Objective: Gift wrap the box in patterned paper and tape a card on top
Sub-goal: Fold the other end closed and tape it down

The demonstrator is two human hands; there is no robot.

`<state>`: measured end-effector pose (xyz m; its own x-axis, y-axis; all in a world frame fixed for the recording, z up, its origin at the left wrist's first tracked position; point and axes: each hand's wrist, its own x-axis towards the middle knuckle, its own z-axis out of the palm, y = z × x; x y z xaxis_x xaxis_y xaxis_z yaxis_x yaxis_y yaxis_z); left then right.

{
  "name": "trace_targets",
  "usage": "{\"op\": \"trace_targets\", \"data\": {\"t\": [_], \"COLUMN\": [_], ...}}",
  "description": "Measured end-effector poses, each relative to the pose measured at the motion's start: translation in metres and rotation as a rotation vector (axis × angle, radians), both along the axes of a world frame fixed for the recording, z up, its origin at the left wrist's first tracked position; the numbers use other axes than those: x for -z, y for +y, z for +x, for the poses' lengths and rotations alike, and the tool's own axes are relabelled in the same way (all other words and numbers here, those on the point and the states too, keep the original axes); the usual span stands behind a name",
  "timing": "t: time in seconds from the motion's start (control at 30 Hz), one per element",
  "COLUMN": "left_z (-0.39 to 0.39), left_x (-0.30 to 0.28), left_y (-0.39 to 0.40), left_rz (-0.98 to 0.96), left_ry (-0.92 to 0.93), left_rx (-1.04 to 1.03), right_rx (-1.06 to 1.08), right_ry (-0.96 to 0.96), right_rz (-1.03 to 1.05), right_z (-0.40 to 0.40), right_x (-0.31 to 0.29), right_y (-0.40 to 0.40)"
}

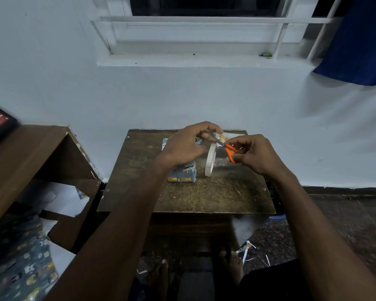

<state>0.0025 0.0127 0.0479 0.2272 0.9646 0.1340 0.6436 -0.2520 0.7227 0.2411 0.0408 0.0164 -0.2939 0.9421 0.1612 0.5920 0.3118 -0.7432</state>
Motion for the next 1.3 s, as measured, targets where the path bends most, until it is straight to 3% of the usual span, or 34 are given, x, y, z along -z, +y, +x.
{"op": "trace_targets", "data": {"t": [0.67, 0.87, 1.03, 1.23, 1.3], "left_z": [-0.004, -0.006, -0.007, -0.009, -0.009], "left_x": [0.012, 0.014, 0.013, 0.012, 0.012], "left_y": [0.008, 0.012, 0.011, 0.013, 0.013], "left_rz": [0.002, 0.012, -0.023, -0.042, -0.048], "left_ry": [0.002, -0.063, -0.057, -0.088, -0.098], "left_rx": [0.002, 0.017, 0.036, 0.074, 0.082], "right_rx": [0.069, 0.108, 0.057, 0.065, 0.089], "right_ry": [-0.171, -0.534, -0.739, -0.798, -0.724], "right_rz": [0.160, 0.014, 0.016, 0.017, 0.052], "right_z": [-0.004, -0.013, -0.025, -0.027, -0.026], "right_x": [-0.001, 0.025, 0.025, 0.026, 0.024], "right_y": [0.002, 0.007, 0.007, 0.007, 0.007]}}
